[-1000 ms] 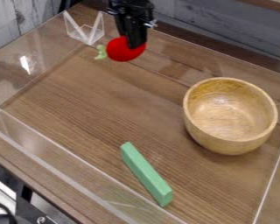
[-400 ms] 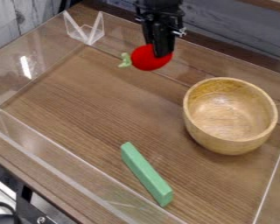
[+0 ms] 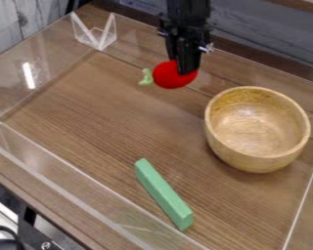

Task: Move the red object to the right side of the table

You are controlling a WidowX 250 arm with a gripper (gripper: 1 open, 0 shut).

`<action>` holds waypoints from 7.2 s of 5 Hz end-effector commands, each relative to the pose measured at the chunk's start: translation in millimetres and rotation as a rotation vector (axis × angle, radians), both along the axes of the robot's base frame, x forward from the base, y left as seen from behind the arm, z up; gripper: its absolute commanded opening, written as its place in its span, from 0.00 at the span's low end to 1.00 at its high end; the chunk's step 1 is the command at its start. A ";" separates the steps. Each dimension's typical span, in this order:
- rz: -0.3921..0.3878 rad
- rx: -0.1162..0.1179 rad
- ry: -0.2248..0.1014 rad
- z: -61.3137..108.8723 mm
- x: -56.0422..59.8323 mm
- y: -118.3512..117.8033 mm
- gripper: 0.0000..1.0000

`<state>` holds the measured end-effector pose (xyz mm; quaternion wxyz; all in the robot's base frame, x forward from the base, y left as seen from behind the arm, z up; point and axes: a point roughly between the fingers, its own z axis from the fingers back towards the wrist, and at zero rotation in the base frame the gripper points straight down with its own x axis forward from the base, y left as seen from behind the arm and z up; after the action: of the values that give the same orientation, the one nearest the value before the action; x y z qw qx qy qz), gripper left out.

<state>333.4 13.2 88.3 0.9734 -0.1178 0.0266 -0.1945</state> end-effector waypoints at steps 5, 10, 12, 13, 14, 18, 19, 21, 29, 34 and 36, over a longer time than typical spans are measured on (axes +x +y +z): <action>-0.037 0.081 -0.014 -39.2 11.8 18.2 0.00; 0.069 0.117 -0.079 -6.1 -50.2 -16.1 0.00; 0.047 0.105 -0.069 -23.0 -82.9 -65.9 0.00; 0.033 0.103 -0.098 -6.1 -86.0 -65.6 0.00; 0.052 0.098 -0.109 -10.9 -91.3 -97.7 0.00; 0.064 0.090 -0.057 -60.8 -114.0 -162.4 0.00; 0.048 0.092 -0.061 -60.2 -112.8 -159.6 0.00; 0.102 0.102 -0.064 -64.9 -108.2 -147.0 0.00; 0.208 0.126 -0.041 -40.9 -117.6 -122.1 1.00; 0.217 0.123 -0.051 -32.5 -115.8 -103.2 0.00; 0.210 0.119 -0.063 -21.7 -116.5 -106.6 0.00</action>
<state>208.3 -91.1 54.4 0.9944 -0.0502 0.0207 -0.0901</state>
